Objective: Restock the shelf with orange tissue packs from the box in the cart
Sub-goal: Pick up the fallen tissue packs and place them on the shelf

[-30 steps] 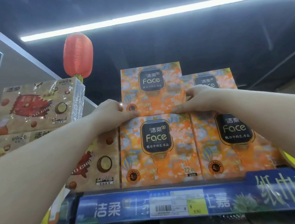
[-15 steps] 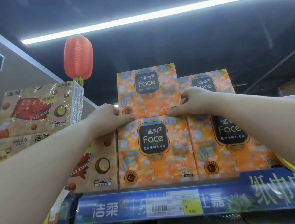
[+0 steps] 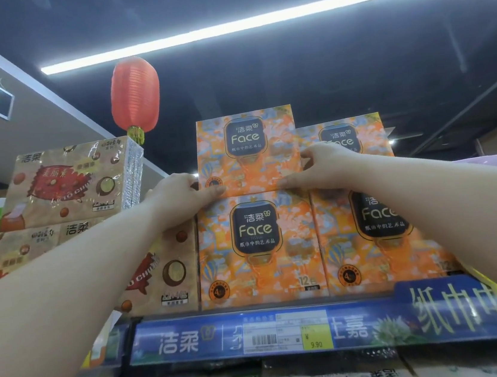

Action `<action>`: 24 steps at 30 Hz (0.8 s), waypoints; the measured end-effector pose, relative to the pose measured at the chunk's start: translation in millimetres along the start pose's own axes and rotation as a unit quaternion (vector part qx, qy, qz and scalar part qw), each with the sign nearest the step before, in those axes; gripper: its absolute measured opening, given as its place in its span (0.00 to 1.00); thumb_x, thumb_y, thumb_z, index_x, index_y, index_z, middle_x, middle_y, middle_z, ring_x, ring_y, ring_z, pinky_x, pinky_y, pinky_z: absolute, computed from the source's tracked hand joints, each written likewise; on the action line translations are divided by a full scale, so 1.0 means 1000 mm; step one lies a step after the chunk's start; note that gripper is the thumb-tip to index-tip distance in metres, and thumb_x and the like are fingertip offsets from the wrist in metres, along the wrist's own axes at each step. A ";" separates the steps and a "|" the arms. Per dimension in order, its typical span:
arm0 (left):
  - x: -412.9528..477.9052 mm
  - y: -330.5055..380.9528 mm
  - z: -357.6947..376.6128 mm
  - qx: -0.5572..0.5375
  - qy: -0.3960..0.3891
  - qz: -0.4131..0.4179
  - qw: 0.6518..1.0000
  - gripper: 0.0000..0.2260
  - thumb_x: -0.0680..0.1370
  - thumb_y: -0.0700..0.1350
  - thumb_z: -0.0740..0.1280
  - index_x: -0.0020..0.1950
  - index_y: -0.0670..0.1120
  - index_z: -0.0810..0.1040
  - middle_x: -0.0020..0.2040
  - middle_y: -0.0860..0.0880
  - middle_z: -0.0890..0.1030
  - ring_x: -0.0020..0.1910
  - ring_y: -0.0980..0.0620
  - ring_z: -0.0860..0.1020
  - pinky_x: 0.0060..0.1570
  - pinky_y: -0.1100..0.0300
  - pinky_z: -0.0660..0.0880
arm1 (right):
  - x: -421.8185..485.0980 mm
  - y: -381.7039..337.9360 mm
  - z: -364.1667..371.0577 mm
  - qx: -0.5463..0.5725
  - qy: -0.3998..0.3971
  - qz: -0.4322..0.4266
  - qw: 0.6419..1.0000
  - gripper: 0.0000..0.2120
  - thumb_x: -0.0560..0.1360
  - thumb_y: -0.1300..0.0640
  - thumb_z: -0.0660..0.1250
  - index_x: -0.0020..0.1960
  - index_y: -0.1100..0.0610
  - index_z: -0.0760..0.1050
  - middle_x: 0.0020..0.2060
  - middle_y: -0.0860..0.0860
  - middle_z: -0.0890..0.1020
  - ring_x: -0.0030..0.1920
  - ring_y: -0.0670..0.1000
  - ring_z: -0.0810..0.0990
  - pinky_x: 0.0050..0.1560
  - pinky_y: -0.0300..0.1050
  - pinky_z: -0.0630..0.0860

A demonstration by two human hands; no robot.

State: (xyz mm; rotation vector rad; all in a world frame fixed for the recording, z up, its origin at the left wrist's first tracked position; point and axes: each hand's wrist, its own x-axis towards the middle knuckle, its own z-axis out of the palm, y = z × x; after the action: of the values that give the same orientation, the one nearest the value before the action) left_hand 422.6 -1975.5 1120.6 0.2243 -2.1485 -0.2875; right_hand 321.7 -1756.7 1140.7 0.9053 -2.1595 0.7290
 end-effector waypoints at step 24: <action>-0.125 -0.059 -0.052 0.368 0.059 -0.112 0.921 0.36 0.74 0.67 0.59 0.75 0.49 0.59 0.74 0.47 0.65 0.72 0.44 0.64 0.68 0.41 0.63 | -0.080 -0.119 0.091 0.059 0.050 -0.340 0.937 0.23 0.74 0.48 0.65 0.68 0.54 0.68 0.67 0.52 0.71 0.68 0.56 0.67 0.65 0.52 0.65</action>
State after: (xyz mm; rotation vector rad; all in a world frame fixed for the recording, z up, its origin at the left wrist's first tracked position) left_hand 538.3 -2004.8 1033.5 0.8962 -2.0217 0.4185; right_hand 421.4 -1860.8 1051.5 1.5288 -1.5593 0.5338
